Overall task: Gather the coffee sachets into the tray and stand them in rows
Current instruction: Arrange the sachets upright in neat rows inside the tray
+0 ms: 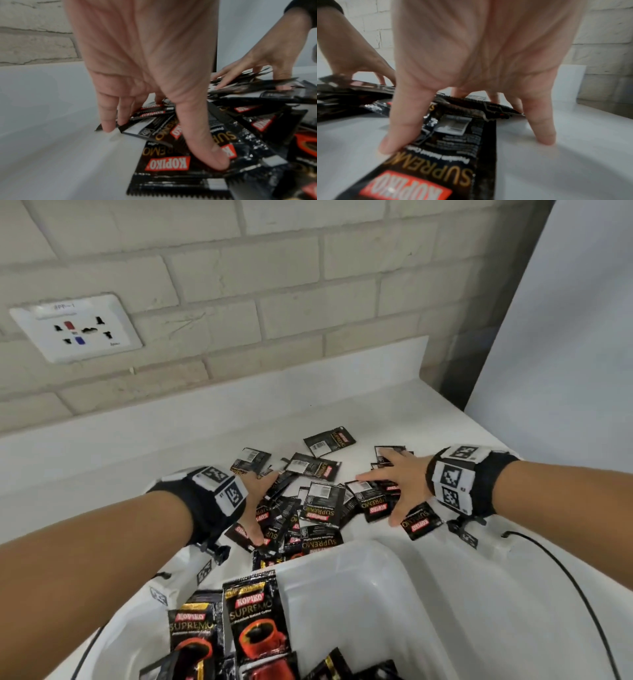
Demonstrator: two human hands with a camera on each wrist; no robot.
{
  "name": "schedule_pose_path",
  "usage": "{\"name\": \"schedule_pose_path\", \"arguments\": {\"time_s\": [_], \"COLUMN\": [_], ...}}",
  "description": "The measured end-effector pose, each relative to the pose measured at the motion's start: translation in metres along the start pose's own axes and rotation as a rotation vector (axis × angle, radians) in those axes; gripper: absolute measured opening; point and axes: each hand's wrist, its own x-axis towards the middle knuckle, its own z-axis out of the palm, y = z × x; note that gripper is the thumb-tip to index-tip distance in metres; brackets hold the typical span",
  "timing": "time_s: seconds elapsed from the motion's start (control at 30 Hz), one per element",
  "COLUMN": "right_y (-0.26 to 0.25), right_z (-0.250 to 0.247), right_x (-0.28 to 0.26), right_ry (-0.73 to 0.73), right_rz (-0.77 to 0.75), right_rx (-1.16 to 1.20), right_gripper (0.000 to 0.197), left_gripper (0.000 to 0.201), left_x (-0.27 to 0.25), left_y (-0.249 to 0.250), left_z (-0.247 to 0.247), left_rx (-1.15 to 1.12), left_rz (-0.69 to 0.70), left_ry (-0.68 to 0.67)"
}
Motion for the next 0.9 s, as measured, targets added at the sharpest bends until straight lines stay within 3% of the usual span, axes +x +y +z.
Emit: {"name": "schedule_pose_path", "arguments": {"time_s": [0.3,0.67,0.9], "right_y": [0.018,0.003,0.022], "right_z": [0.056,0.114,0.068], "right_x": [-0.063,-0.129,-0.139], "right_ry": [-0.031,-0.026,-0.052], "right_rz": [0.032,-0.01,-0.075], "right_rx": [0.094,0.101,0.213], "right_gripper": [0.094,0.103,0.105], "left_gripper": [0.116,0.107,0.099], "left_x": [0.003,0.005,-0.008], "left_y": [0.023,0.045,0.035], "left_z": [-0.005,-0.013,-0.017], "left_rx": [-0.005,-0.006,-0.216], "left_rz": [0.077,0.177,0.212], "left_ry": [0.064,0.102,0.113]}}
